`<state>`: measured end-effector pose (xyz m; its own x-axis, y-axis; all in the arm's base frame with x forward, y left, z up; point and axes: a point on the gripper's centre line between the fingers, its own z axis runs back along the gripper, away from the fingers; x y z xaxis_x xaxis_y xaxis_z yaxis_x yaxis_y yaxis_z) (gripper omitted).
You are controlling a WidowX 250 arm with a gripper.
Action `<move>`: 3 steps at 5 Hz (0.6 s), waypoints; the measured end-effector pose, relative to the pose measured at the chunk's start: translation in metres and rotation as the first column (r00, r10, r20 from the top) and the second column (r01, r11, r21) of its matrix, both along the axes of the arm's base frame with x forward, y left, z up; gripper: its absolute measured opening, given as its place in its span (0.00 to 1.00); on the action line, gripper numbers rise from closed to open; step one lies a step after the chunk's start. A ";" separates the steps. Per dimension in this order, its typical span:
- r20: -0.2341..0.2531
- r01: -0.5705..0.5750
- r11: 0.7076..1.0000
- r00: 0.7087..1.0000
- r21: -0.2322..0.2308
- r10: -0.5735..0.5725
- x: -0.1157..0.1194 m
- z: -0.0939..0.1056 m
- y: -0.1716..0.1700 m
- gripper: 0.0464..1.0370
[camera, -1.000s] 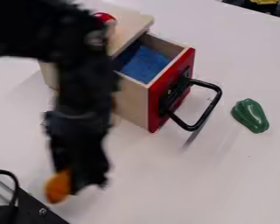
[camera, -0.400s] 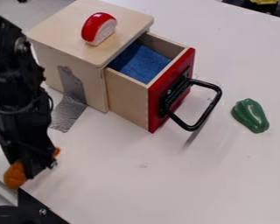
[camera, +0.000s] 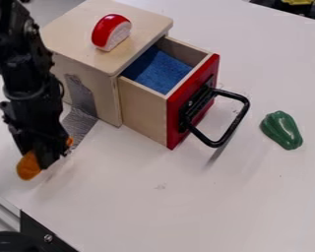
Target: Take the yellow thing and put it next to the drawer
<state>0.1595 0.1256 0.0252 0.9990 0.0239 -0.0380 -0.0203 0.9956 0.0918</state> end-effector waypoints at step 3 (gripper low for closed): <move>-0.019 0.003 0.998 1.000 -0.070 -0.005 0.017 -0.005 -0.013 0.95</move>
